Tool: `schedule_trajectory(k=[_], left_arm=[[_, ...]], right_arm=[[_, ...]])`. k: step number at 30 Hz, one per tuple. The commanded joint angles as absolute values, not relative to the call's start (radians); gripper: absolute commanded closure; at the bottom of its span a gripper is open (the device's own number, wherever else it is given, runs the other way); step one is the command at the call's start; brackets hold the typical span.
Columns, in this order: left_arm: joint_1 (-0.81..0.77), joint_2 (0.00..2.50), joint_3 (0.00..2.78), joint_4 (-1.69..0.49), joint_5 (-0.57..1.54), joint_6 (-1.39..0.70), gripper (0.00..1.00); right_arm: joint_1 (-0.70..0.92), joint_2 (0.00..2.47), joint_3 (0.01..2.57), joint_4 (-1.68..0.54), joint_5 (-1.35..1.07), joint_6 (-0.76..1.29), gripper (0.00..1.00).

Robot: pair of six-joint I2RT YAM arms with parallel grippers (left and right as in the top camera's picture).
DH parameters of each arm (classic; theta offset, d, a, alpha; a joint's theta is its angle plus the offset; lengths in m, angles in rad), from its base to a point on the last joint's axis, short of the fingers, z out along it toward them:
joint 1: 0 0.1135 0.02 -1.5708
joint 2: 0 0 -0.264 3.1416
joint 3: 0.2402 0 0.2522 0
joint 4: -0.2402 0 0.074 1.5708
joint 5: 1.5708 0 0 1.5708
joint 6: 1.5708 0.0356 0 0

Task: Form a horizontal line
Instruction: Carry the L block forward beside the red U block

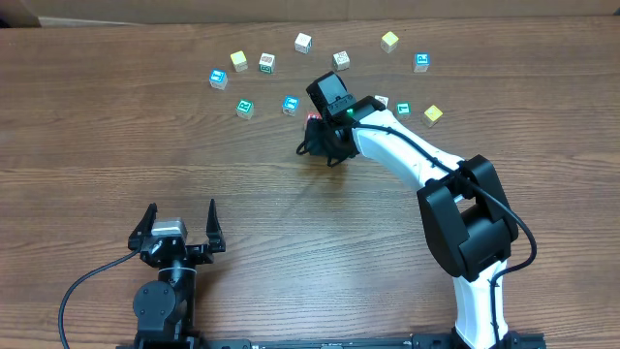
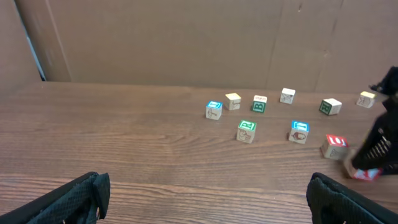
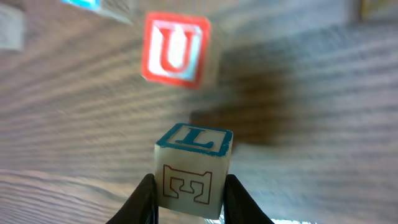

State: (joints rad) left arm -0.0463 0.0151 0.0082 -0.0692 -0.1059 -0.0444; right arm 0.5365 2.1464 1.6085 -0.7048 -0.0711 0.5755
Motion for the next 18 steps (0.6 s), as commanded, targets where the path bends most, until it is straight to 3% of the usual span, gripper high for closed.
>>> schedule_trajectory(k=[1, 12, 18], left_arm=[[-0.055, 0.006, 0.006, -0.070, -0.107, -0.022, 0.00], [-0.055, 0.006, 0.006, -0.070, -0.107, -0.022, 0.01], [-0.055, 0.006, 0.006, -0.070, -0.107, -0.022, 0.00]], right_arm=[[0.535, 2.110, 1.637, -0.673, -0.067, 0.567, 0.84], [0.533, 2.112, 1.636, -0.562, 0.070, 0.567, 0.84], [0.510, 2.074, 1.638, -0.692, 0.067, 0.567, 0.84]])
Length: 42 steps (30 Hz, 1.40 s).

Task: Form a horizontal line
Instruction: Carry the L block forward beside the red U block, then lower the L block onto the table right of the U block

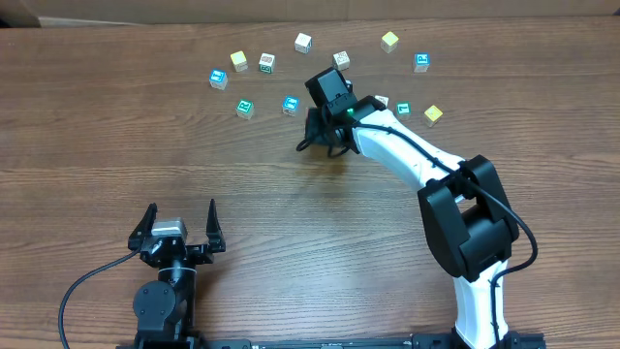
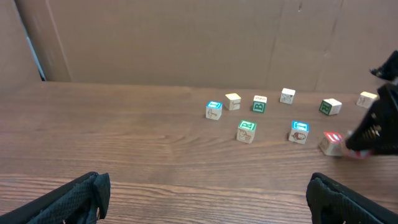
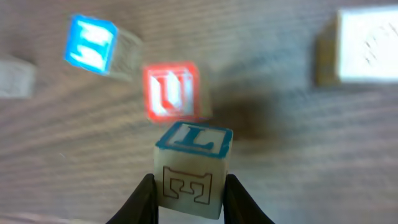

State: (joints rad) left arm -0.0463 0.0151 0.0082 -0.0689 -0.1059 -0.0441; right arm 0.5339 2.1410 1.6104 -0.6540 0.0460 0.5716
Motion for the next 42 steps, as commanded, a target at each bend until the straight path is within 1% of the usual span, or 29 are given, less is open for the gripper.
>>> schedule_trajectory(k=[1, 5, 9, 12, 29, 42], left_arm=[[-0.055, 0.006, 0.006, -0.070, -0.107, -0.022, 0.01], [-0.055, 0.006, 0.006, -0.070, -0.107, -0.022, 0.00], [-0.055, 0.006, 0.006, -0.070, -0.107, -0.022, 0.00], [-0.055, 0.006, 0.006, -0.070, -0.107, -0.022, 0.00], [-0.055, 0.006, 0.006, -0.070, -0.107, -0.022, 0.00], [-0.055, 0.006, 0.006, -0.070, -0.107, -0.022, 0.00]], right_arm=[[0.500, 2.065, 1.638, -0.722, 0.067, 0.567, 0.84], [0.453, 2.052, 1.638, -0.825, 0.067, 0.565, 0.84], [0.418, 2.063, 1.637, -0.888, 0.054, 0.482, 0.84], [0.416, 2.076, 1.637, -0.899, 0.043, 0.414, 0.84], [0.418, 2.088, 1.556, -0.897, -0.026, 0.413, 0.83], [0.419, 2.088, 1.556, -0.911, -0.097, 0.413, 0.82]])
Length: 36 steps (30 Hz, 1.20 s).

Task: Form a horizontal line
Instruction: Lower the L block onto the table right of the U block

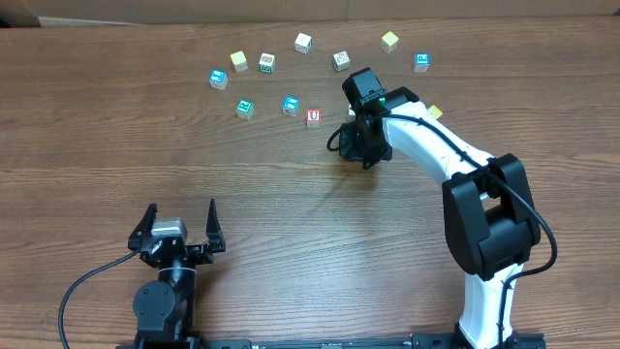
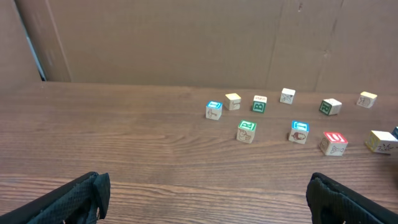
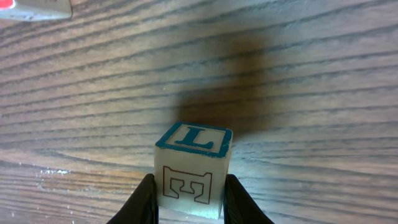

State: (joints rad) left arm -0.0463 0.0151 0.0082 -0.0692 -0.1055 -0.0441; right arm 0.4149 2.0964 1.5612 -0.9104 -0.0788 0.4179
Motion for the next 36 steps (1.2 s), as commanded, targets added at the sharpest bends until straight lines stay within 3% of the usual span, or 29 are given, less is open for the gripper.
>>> schedule_trajectory(k=[1, 36], left_arm=[[-0.055, 0.006, 0.006, -0.070, -0.107, -0.022, 0.00], [-0.055, 0.006, 0.006, -0.070, -0.107, -0.022, 0.01]], right_arm=[[0.419, 2.088, 1.556, -0.912, -0.096, 0.413, 0.80], [0.419, 2.088, 1.556, -0.892, -0.096, 0.336, 0.75]])
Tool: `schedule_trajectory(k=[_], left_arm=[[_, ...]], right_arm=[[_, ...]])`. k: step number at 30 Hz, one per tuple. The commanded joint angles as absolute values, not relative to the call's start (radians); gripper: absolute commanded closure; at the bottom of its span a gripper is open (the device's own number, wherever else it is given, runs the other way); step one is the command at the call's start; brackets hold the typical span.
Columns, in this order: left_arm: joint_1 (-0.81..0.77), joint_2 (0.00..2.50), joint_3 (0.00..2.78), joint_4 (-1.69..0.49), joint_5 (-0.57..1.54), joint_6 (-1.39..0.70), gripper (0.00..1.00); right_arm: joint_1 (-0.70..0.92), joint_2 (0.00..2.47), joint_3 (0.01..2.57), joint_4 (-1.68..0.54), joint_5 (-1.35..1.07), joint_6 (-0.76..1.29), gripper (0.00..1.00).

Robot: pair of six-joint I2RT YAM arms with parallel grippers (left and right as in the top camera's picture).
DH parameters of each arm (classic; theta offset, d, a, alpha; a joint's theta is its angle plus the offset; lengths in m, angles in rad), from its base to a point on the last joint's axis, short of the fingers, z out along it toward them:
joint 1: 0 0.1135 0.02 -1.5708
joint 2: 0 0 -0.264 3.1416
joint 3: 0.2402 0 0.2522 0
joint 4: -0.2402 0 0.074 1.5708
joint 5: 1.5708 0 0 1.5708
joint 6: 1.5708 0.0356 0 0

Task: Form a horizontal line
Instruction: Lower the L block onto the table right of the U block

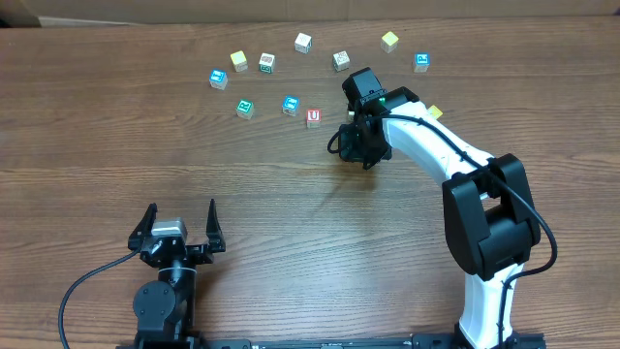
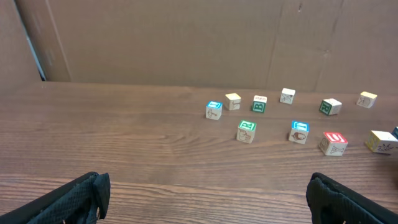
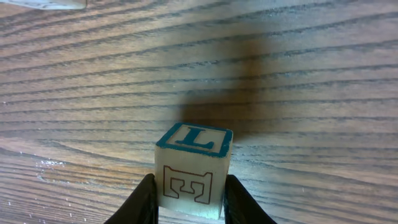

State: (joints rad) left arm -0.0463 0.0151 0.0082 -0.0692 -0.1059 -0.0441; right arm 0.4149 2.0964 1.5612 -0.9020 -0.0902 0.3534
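Small lettered wooden cubes lie scattered at the table's far side. Three form a rough row: a green-topped cube (image 1: 245, 108), a blue-topped cube (image 1: 291, 105) and the red U cube (image 1: 313, 117). My right gripper (image 3: 189, 196) is shut on a cube with a teal L on top (image 3: 193, 169), held just above the wood to the right of the red U cube; from overhead the gripper (image 1: 360, 145) hides it. My left gripper (image 2: 205, 193) stands wide open at the near edge, with nothing between its fingers.
More cubes arc across the back: blue (image 1: 218, 79), yellow (image 1: 238, 61), green (image 1: 266, 63), white (image 1: 303, 42), green (image 1: 340, 60), yellow (image 1: 389, 41), blue (image 1: 421, 62), and yellow (image 1: 433, 113) behind the right arm. A cardboard wall (image 2: 186, 37) backs the table.
The right gripper with the L cube has shifted very slightly over the wood; the red cube's edge has nearly left the right wrist view. The left arm is unchanged.
The right gripper held the L cube just left of and below the red U cube, then over it by the blue cube. Then it held the cube to the right of the red U cube, low over the table, where it stays now.
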Motion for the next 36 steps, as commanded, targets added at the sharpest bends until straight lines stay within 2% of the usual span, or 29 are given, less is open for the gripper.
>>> schedule_trajectory(k=[1, 36], left_arm=[[-0.055, 0.006, 0.006, -0.070, -0.107, -0.022, 0.00], [-0.055, 0.006, 0.006, -0.070, -0.107, -0.022, 0.00]], right_arm=[[0.419, 2.088, 1.556, -0.889, -0.096, 0.336, 0.75], [0.418, 2.088, 1.511, -0.831, -0.065, 0.395, 0.73]])
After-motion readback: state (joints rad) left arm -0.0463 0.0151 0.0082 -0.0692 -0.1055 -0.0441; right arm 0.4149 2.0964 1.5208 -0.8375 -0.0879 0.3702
